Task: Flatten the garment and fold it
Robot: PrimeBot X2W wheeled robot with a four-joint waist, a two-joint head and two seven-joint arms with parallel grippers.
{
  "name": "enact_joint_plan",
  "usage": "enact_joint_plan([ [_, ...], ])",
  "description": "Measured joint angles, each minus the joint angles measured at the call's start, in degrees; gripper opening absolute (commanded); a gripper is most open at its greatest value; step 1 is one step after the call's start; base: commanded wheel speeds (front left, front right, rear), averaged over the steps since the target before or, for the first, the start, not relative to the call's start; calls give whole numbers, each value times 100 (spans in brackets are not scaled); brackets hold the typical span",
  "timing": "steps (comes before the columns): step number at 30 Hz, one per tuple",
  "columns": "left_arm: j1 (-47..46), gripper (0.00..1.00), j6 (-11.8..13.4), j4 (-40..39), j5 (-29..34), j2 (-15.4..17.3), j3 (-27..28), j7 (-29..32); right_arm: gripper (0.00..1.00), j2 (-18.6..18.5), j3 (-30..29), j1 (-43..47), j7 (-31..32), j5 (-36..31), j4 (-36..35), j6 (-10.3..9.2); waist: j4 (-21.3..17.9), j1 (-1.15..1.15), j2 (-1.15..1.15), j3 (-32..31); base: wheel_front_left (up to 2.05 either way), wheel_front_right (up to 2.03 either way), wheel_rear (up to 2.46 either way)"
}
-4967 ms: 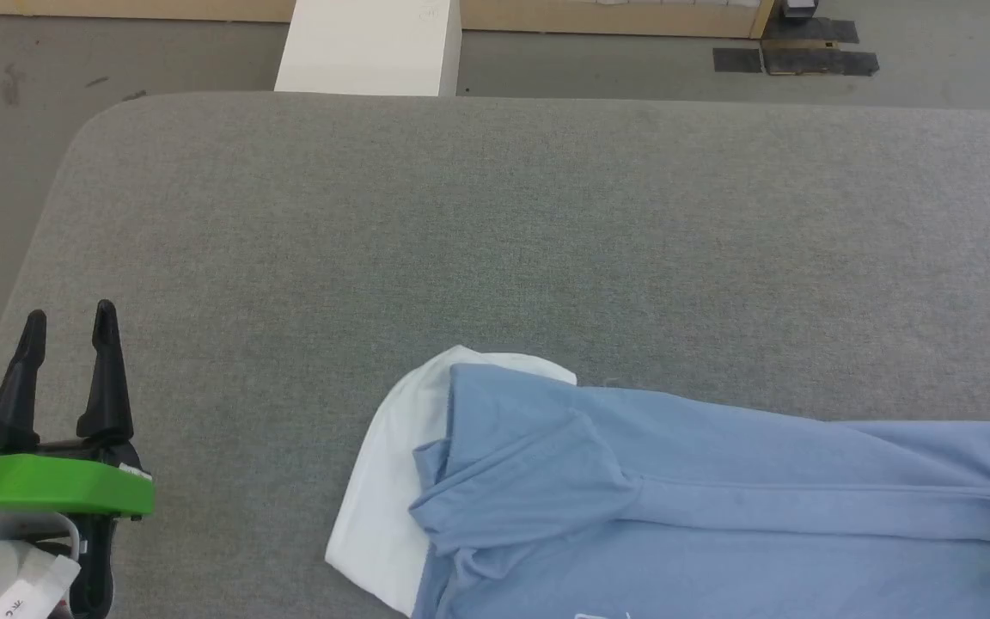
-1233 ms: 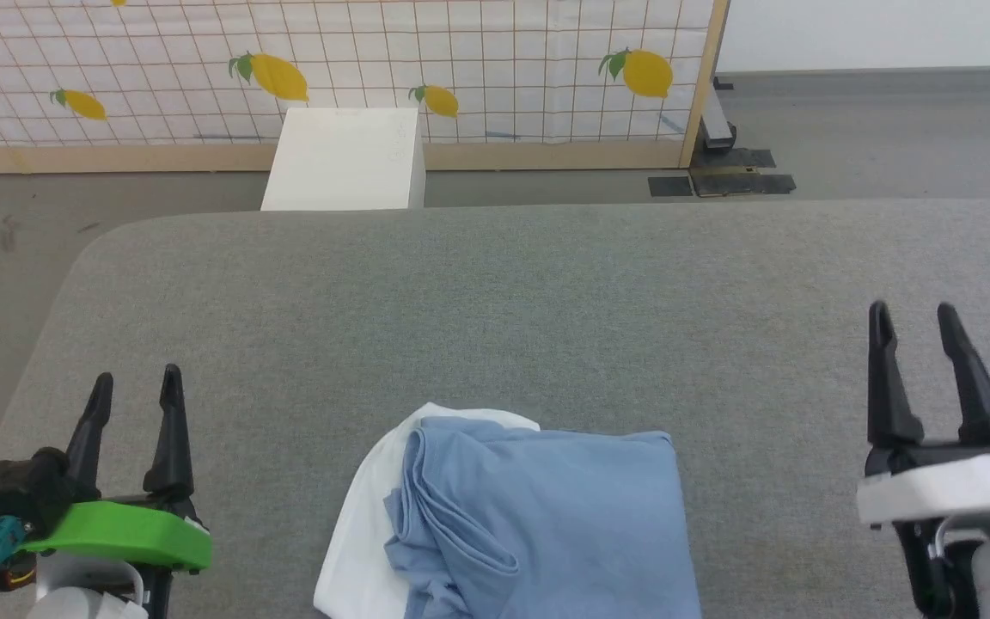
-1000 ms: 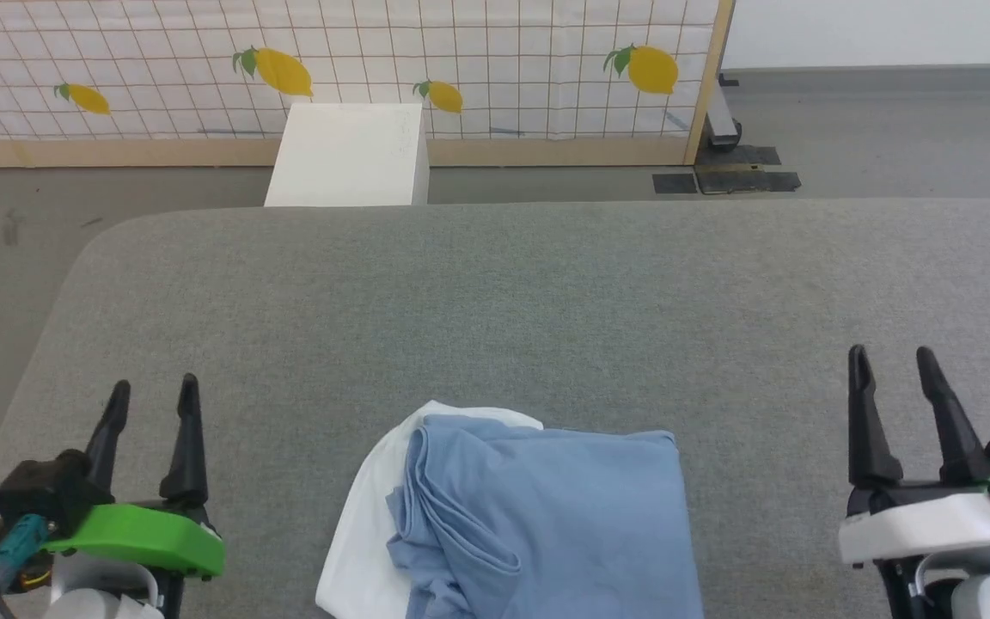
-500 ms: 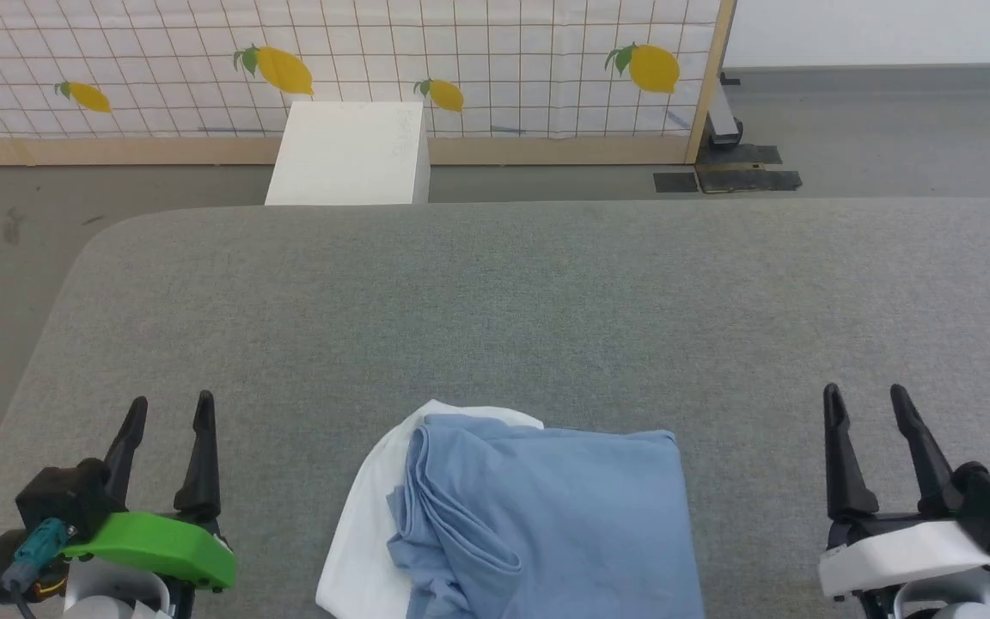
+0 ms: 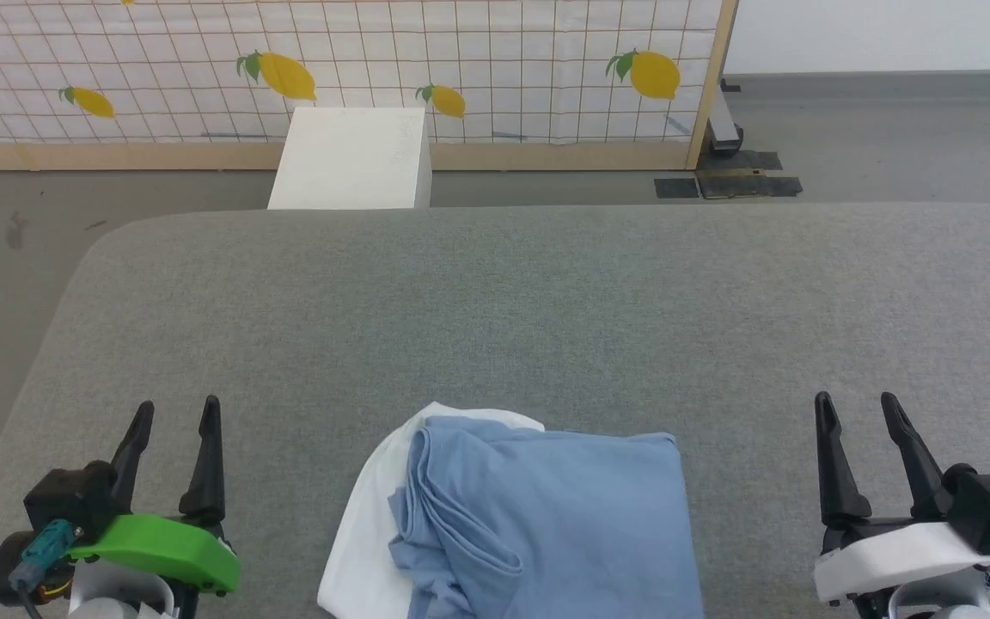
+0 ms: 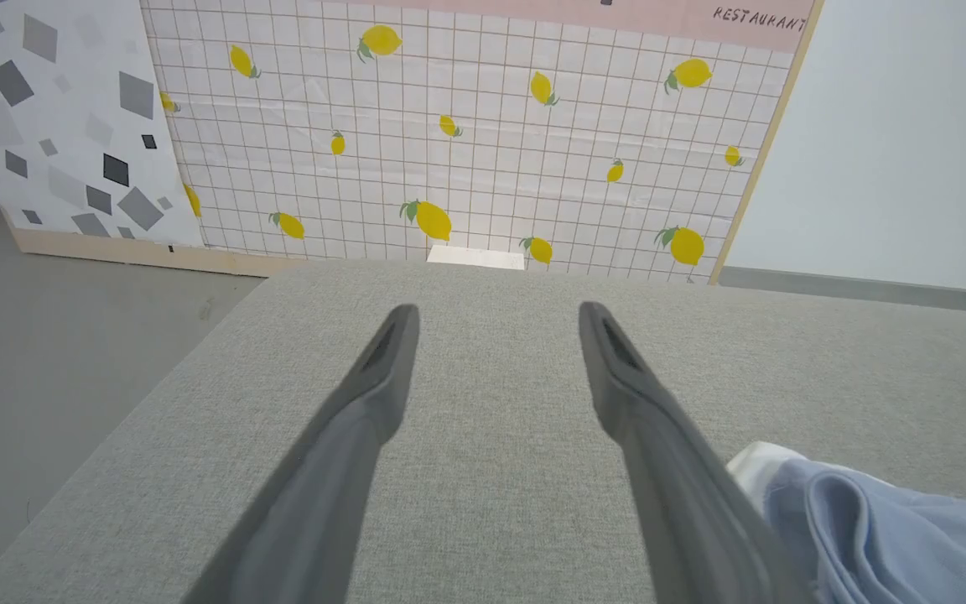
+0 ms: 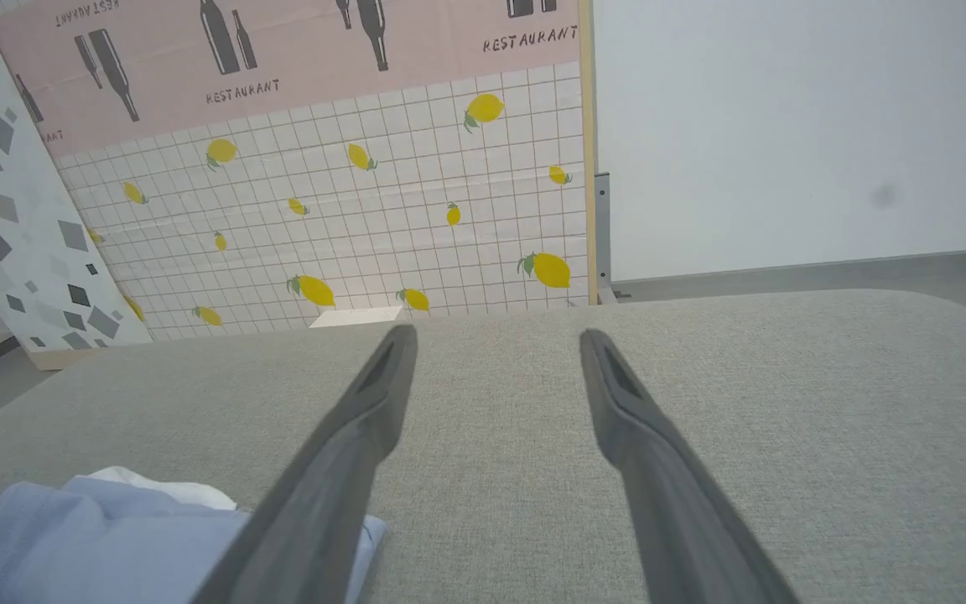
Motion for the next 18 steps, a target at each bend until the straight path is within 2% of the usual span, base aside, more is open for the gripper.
enact_joint_plan([
  [7,0,100,3,-5,-4,11,-3,0,100,2,-30,2,5,-12,-2,0,-7,0,0,3,0,0,0],
  [11,0,100,4,-25,-14,14,1,0,100,4,-138,-9,233,29,-53,1,-14,0,0,28,0,0,0],
  [14,0,100,9,-63,-16,15,11,0,100,-34,-71,-141,834,236,-142,0,-19,0,0,65,0,0,0],
  [18,0,100,9,-151,-64,34,55,0,100,-227,214,-522,2328,757,-360,1,-13,0,0,146,0,0,0],
])
